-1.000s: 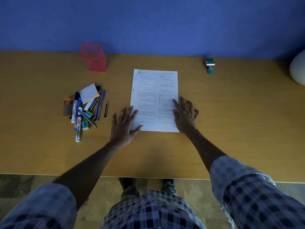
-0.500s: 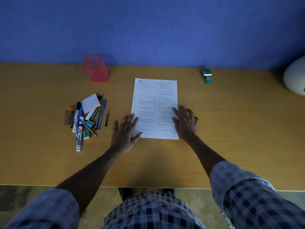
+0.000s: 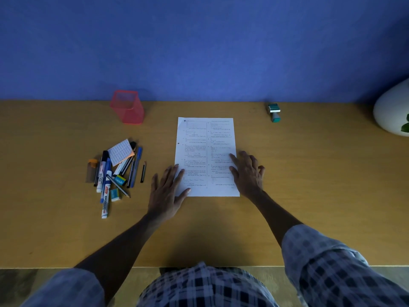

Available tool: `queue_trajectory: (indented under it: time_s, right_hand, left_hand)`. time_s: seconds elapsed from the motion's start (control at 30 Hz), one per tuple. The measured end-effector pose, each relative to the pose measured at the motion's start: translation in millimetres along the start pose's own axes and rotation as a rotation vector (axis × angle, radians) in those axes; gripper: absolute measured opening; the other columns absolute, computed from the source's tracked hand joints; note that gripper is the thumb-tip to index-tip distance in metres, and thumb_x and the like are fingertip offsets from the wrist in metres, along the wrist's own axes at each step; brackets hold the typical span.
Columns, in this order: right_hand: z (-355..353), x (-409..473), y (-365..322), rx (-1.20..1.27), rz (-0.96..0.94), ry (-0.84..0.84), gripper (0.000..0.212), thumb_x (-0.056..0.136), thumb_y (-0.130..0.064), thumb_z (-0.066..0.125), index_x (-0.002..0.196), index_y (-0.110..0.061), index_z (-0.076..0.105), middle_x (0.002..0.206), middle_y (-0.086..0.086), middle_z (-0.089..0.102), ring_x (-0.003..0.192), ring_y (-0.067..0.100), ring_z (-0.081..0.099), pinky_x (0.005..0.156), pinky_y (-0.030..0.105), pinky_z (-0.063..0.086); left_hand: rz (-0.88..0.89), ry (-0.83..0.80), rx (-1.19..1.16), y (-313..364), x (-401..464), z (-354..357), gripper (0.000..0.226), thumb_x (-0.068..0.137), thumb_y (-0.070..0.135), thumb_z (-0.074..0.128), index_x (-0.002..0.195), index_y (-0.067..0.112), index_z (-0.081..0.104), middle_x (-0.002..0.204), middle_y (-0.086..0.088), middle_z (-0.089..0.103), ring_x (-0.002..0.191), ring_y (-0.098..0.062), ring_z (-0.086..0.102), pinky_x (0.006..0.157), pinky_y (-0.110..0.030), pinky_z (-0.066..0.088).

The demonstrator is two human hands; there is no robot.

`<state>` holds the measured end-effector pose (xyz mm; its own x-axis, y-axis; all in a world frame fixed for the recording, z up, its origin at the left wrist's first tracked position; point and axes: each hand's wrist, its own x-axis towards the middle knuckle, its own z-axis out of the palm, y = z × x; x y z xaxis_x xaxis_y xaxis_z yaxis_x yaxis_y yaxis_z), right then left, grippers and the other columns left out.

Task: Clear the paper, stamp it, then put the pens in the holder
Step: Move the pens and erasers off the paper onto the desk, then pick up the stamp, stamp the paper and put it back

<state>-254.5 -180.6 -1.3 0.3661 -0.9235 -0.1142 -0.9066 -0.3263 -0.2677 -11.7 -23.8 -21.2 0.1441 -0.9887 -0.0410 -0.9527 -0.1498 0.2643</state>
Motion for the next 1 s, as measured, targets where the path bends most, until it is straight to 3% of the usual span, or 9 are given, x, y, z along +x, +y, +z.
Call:
queue_trajectory:
  time_s: [0.37, 0.57, 0.8, 1.0]
  right_hand:
    - [0, -1, -1, -0.001, 0.01, 0.025, 0.048, 0.099, -0.042, 0.045, 0.146, -0.035, 0.037, 0.153, 0.0, 0.033, 0.139, 0.028, 0.027, 0.101, 0.051, 0.033]
    - [-5, 0, 1, 0.136, 0.026, 0.118, 0.05, 0.1, -0.046, 0.038, 0.144, -0.022, 0.038, 0.147, -0.001, 0.046, 0.135, 0.025, 0.036, 0.1, 0.048, 0.033]
    - [-16, 23, 14, 0.237, 0.09, 0.168, 0.044, 0.094, -0.029, 0.054, 0.135, -0.014, 0.051, 0.141, 0.007, 0.052, 0.127, 0.03, 0.047, 0.099, 0.044, 0.037]
    - [-28, 57, 36, 0.312, 0.224, 0.188, 0.047, 0.089, -0.028, 0.062, 0.132, -0.012, 0.053, 0.136, 0.011, 0.055, 0.123, 0.032, 0.049, 0.095, 0.044, 0.043]
  left_hand:
    - [0.011, 0.01, -0.007, 1, 3, -2, 0.069, 0.097, 0.061, 0.024, 0.155, 0.025, 0.02, 0.164, 0.0, 0.015, 0.152, -0.018, 0.011, 0.12, -0.055, 0.014]
    - [-0.036, 0.043, -0.102, -3, 7, -6, 0.074, 0.096, 0.061, 0.024, 0.156, 0.019, 0.016, 0.163, -0.004, 0.018, 0.151, -0.021, 0.012, 0.121, -0.053, 0.015]
    - [-0.039, 0.044, -0.122, -16, 37, -10, 0.071, 0.098, 0.059, 0.027, 0.155, 0.018, 0.016, 0.164, -0.003, 0.016, 0.152, -0.021, 0.01, 0.121, -0.053, 0.016]
    - [-0.036, 0.028, -0.076, -25, 68, -11, 0.074, 0.097, 0.063, 0.023, 0.155, 0.017, 0.015, 0.163, -0.002, 0.016, 0.152, -0.02, 0.009, 0.122, -0.053, 0.012]
